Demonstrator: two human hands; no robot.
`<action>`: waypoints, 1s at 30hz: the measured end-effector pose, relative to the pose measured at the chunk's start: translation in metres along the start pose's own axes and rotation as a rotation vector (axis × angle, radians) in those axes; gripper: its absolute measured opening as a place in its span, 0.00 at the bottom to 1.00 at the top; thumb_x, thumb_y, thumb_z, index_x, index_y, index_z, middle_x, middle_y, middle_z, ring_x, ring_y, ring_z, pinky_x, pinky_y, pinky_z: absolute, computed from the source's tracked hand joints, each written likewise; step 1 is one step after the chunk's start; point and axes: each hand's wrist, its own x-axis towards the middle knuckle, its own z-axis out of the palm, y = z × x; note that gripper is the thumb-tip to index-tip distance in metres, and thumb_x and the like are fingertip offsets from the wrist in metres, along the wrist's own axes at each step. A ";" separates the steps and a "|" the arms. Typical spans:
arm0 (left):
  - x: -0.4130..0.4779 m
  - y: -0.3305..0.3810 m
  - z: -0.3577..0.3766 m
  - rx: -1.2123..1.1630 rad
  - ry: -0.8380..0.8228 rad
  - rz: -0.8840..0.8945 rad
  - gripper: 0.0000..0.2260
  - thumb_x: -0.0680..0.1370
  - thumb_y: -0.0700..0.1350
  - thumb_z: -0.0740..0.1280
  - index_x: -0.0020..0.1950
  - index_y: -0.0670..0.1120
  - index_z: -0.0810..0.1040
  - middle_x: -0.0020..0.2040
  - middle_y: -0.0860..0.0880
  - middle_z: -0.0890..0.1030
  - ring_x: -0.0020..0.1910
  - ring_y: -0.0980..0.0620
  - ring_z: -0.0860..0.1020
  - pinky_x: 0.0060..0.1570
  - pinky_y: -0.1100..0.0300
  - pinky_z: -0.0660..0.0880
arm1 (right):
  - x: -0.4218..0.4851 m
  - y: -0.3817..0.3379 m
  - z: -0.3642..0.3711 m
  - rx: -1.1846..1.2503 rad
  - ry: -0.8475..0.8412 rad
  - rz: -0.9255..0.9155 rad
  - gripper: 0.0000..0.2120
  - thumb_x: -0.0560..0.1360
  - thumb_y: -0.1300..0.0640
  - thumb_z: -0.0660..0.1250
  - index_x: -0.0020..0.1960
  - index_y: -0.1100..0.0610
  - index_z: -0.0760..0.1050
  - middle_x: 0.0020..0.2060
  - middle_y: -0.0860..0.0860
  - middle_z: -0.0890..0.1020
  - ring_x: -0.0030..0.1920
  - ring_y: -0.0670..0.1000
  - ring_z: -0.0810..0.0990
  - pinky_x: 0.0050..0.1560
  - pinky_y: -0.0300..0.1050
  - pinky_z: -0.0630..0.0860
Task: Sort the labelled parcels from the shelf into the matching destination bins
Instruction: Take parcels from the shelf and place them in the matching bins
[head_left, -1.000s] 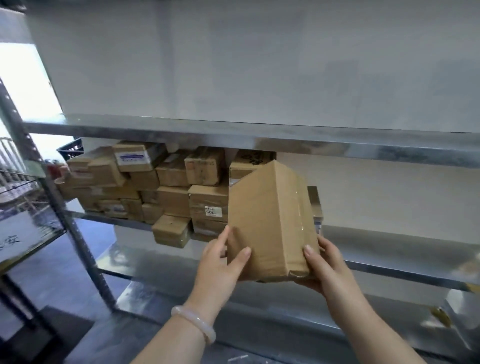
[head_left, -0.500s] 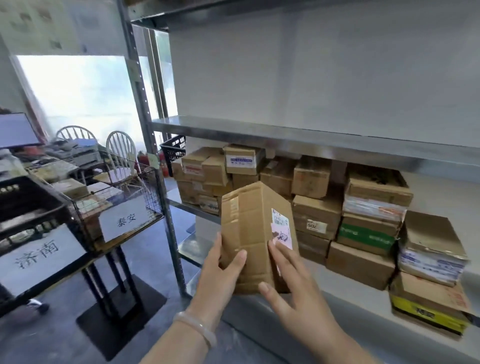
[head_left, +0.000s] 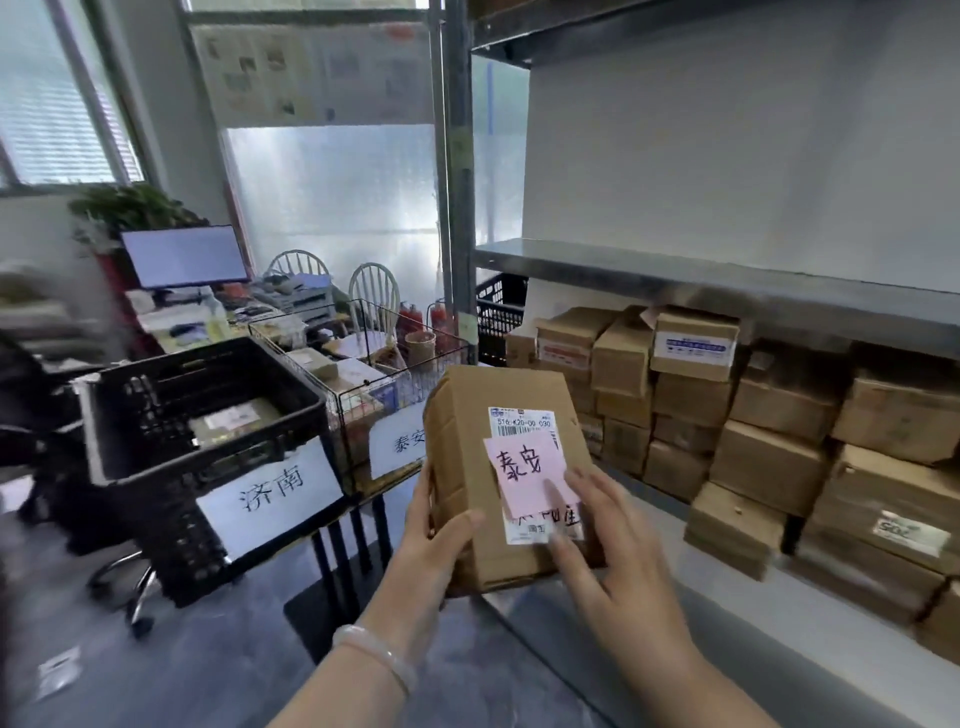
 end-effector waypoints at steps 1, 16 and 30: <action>0.003 0.004 -0.012 -0.014 0.010 -0.014 0.41 0.61 0.55 0.81 0.69 0.69 0.66 0.61 0.52 0.83 0.57 0.43 0.83 0.48 0.46 0.82 | 0.010 -0.002 0.009 0.025 -0.004 0.026 0.26 0.76 0.42 0.66 0.65 0.23 0.57 0.72 0.33 0.57 0.73 0.40 0.57 0.70 0.44 0.59; 0.095 0.047 -0.107 0.214 0.241 0.132 0.39 0.66 0.60 0.73 0.76 0.62 0.64 0.68 0.51 0.76 0.59 0.52 0.81 0.55 0.55 0.80 | 0.151 0.013 0.147 0.454 -0.223 0.170 0.27 0.73 0.49 0.73 0.65 0.27 0.68 0.60 0.32 0.75 0.61 0.36 0.73 0.57 0.37 0.74; 0.302 0.085 -0.148 0.719 0.441 0.206 0.24 0.77 0.57 0.68 0.69 0.71 0.61 0.70 0.59 0.67 0.68 0.61 0.67 0.70 0.57 0.66 | 0.399 0.063 0.231 0.551 -0.309 0.171 0.25 0.75 0.51 0.72 0.66 0.31 0.68 0.57 0.33 0.75 0.57 0.38 0.75 0.59 0.42 0.74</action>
